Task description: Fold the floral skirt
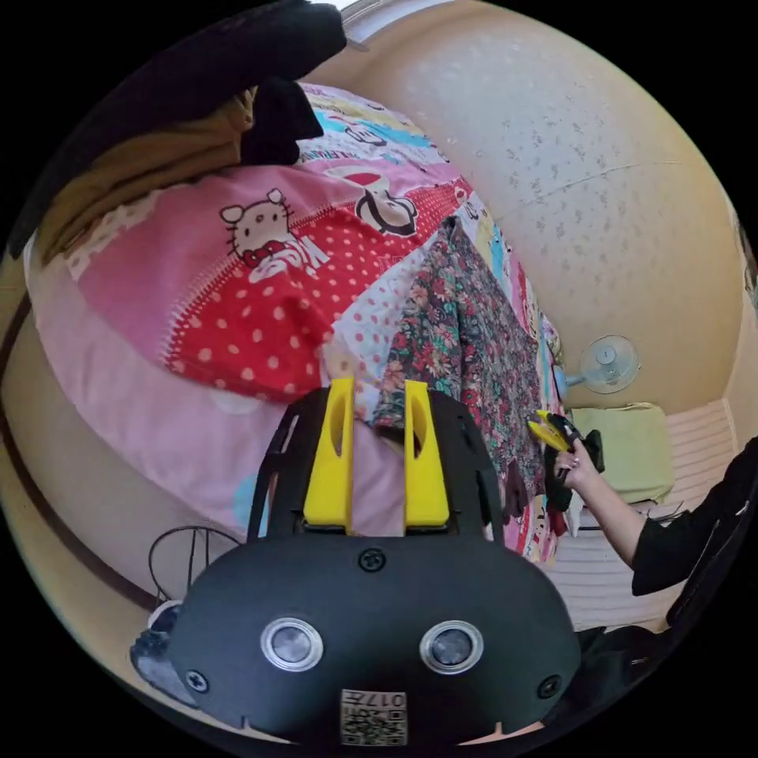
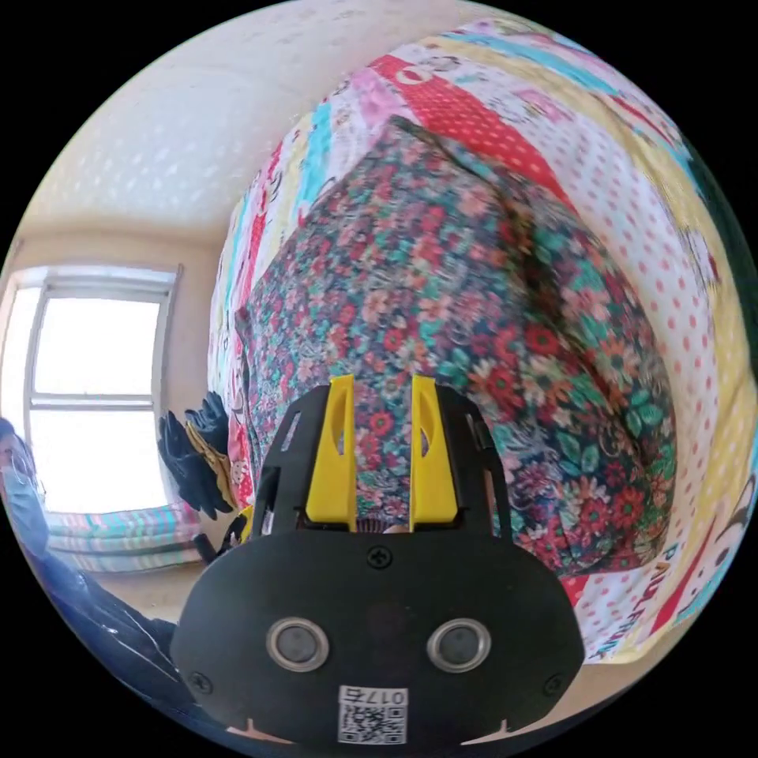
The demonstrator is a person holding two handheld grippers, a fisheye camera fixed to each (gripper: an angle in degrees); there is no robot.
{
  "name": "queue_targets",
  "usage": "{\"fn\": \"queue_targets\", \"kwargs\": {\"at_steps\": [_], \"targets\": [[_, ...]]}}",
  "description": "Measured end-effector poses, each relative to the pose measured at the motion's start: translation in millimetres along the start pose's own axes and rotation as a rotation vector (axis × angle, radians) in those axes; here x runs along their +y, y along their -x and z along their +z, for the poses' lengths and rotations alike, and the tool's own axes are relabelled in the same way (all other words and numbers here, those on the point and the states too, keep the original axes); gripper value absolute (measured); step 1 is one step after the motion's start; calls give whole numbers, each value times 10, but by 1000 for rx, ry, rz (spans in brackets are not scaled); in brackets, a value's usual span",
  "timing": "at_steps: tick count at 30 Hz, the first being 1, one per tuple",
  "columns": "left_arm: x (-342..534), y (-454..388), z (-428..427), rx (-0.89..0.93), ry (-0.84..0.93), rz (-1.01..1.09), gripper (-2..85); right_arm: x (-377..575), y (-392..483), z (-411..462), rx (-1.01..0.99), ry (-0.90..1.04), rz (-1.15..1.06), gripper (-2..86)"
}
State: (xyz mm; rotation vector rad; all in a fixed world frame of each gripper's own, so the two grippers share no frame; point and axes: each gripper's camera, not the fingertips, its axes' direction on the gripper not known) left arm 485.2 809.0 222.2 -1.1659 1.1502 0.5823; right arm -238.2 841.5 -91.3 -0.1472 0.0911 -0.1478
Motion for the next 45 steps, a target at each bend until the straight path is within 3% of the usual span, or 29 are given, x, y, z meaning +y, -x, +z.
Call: {"fn": "queue_targets", "kwargs": {"at_steps": [5,10,17,23,26,32,36,42,45], "targets": [[-92,-118,-31,112,11,100,121,-568,1702,598,59,185,-306,134],[-185,-112,252,179,30,46,156,-1094,3044,1458,36,319,-395,149],[-206,-289,228,210,65,45,137,-1794,4609,2513,457,288,-468,168],[-160,-451,-242,185,-62,73,137,-2024,4898,3426,725,469,-431,179],[-266,-503,-392,192,-94,129,136,-2036,4937,3512,754,440,-438,176],[-553,-309,-90,212,33,112,135,-2106,5010,3387,813,434,-510,79],[-749,-320,-23,318,54,159,134,-2214,4877,3154,729,470,-531,54],[-1119,-428,16,227,125,262,139,-2488,4435,2665,439,473,-390,44],[-1232,-320,96,261,214,247,137,-2535,4282,2565,415,491,-422,40]]}}
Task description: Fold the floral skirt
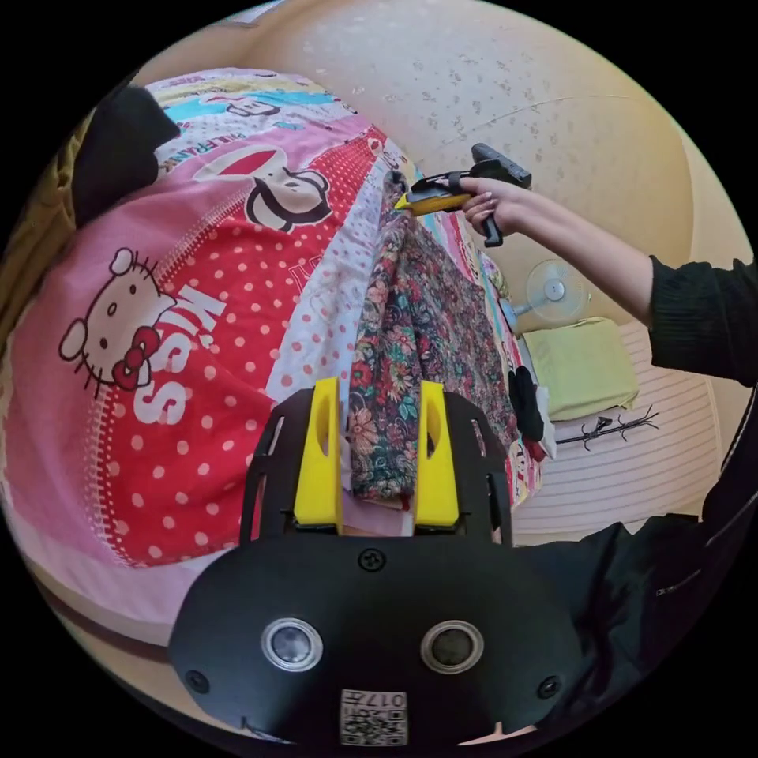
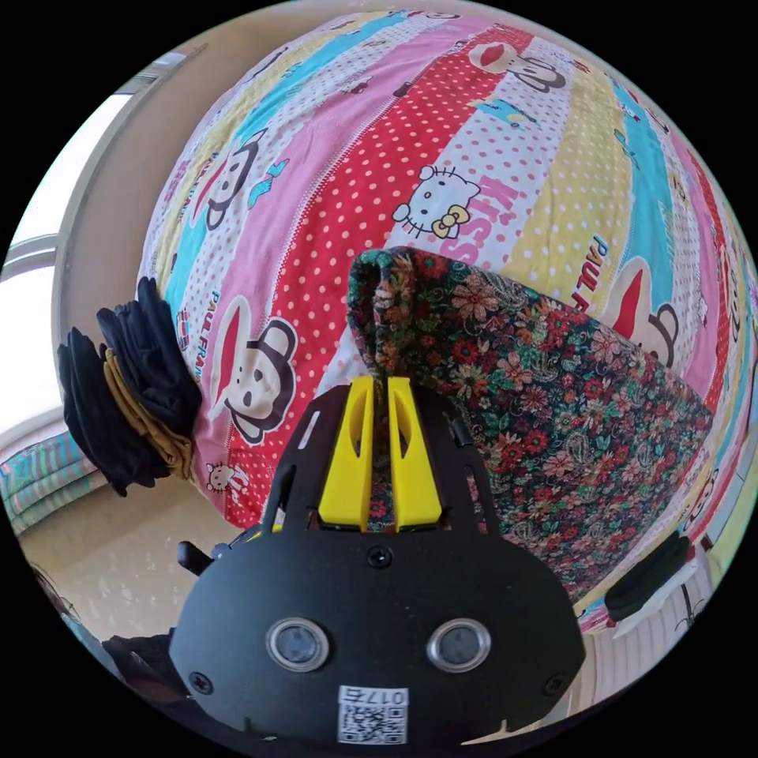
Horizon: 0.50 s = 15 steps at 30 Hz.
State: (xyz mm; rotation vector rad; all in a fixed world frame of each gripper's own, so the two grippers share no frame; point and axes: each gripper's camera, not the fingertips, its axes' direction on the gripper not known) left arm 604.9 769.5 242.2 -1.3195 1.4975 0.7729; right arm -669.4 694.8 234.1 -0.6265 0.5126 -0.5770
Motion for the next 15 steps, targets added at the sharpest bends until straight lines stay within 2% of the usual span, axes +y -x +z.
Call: {"fn": "queue_targets", "kwargs": {"at_steps": [4,6,11,15], "targets": [[27,104,123,124,140,-11,104,106,-125,-34,-66,-59,-111,36],[69,-15,78,157,165,56,54,157,-180,-8,-70,-73,-147,35],[58,-352,-201,216,133,89,29,351,-557,-70,-186,-99,-173,34],[-1,-1038,-462,197,89,175,23,569,-978,-306,-307,-124,-203,33]]}}
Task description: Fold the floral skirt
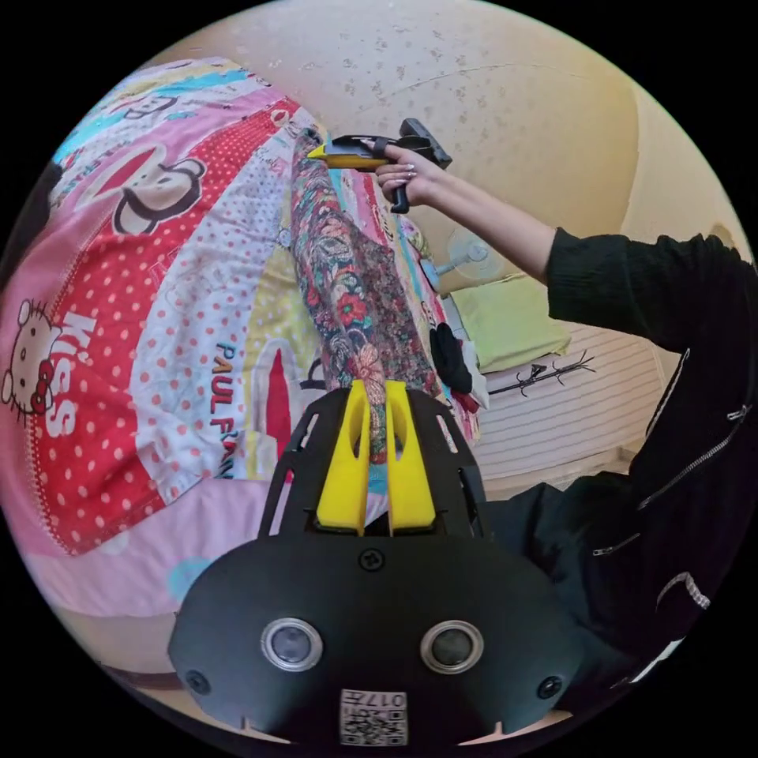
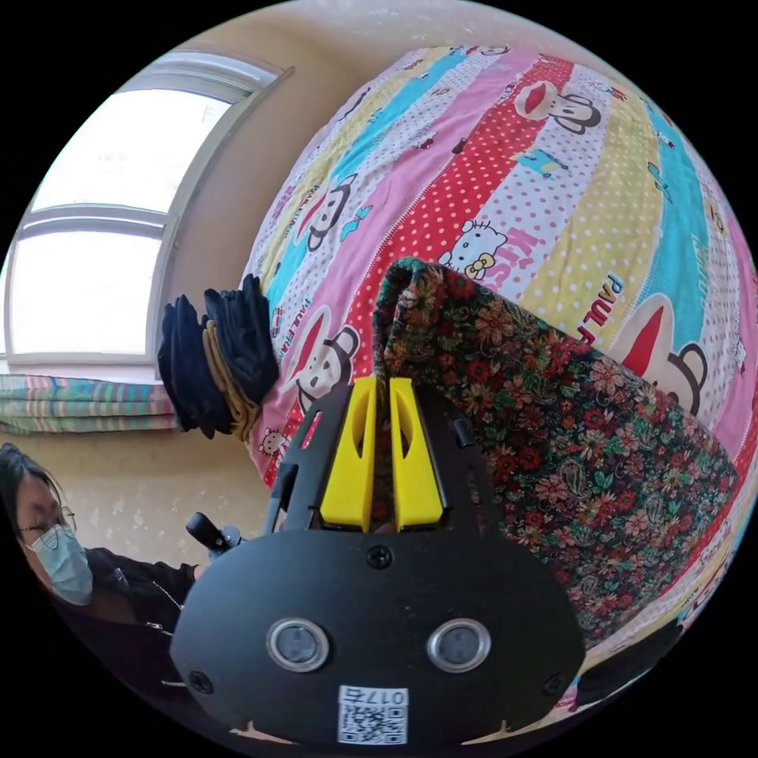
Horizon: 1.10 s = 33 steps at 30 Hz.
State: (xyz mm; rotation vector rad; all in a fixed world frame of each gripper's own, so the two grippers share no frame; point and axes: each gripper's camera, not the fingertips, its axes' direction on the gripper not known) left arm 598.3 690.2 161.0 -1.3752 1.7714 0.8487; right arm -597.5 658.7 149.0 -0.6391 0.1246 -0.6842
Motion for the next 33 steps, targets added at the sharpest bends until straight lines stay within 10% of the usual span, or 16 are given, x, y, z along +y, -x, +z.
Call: {"fn": "queue_targets", "kwargs": {"at_steps": [17,33], "targets": [[-486,-2083,2600,222,-17,5,25,2438,-2914,-1722,-78,-252,-3,29],[-371,-2965,4465,-194,157,-19,150,3482,-4220,-1211,-120,-377,300,51]]}}
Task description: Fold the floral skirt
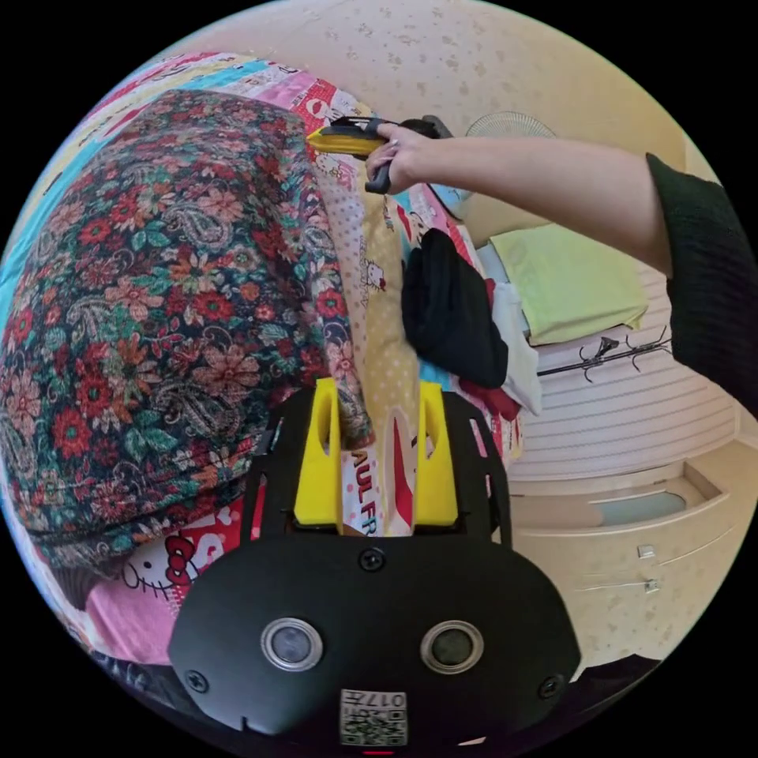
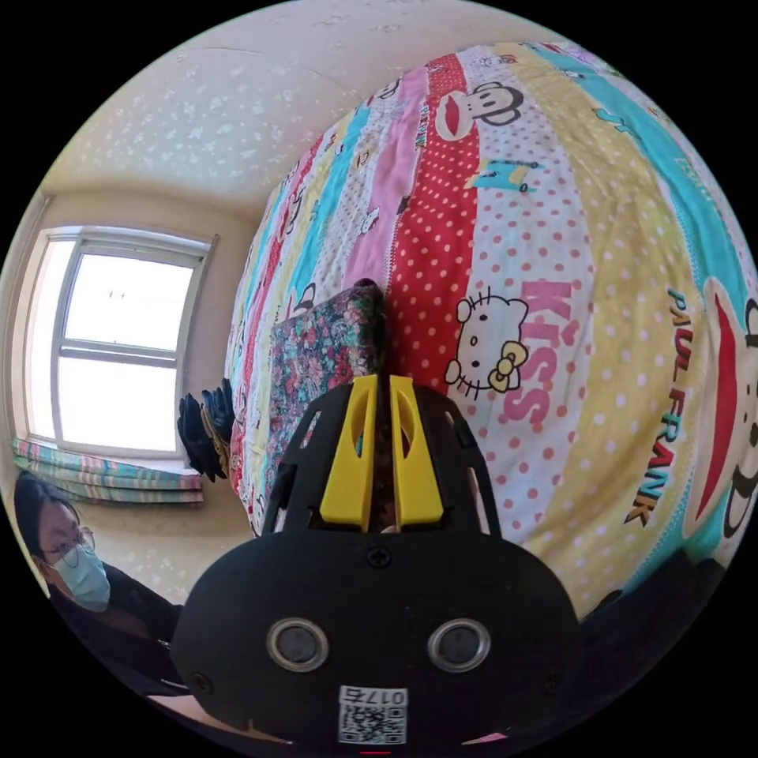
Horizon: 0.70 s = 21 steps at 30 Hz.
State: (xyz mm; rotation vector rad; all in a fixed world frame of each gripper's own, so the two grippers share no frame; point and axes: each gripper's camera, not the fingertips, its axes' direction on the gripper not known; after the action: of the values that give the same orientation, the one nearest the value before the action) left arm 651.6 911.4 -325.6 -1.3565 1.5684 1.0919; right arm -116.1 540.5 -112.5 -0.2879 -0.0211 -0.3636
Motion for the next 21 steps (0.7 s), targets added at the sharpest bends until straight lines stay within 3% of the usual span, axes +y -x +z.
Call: {"fn": "queue_targets", "kwargs": {"at_steps": [6,11,13,16,18,21], "targets": [[38,-251,-614,87,-26,95,167,574,726,-75,-254,-2,-327,85],[34,-316,-638,91,32,83,167,1602,1312,411,-126,206,-533,84],[27,-341,-489,90,85,83,161,1872,1210,614,14,318,-545,79],[39,-397,-328,225,199,87,130,2216,749,844,231,462,-523,51],[150,-439,-416,266,200,106,128,2291,485,721,148,391,-465,38],[224,-346,-762,163,188,135,133,2307,177,575,103,357,-260,55]]}}
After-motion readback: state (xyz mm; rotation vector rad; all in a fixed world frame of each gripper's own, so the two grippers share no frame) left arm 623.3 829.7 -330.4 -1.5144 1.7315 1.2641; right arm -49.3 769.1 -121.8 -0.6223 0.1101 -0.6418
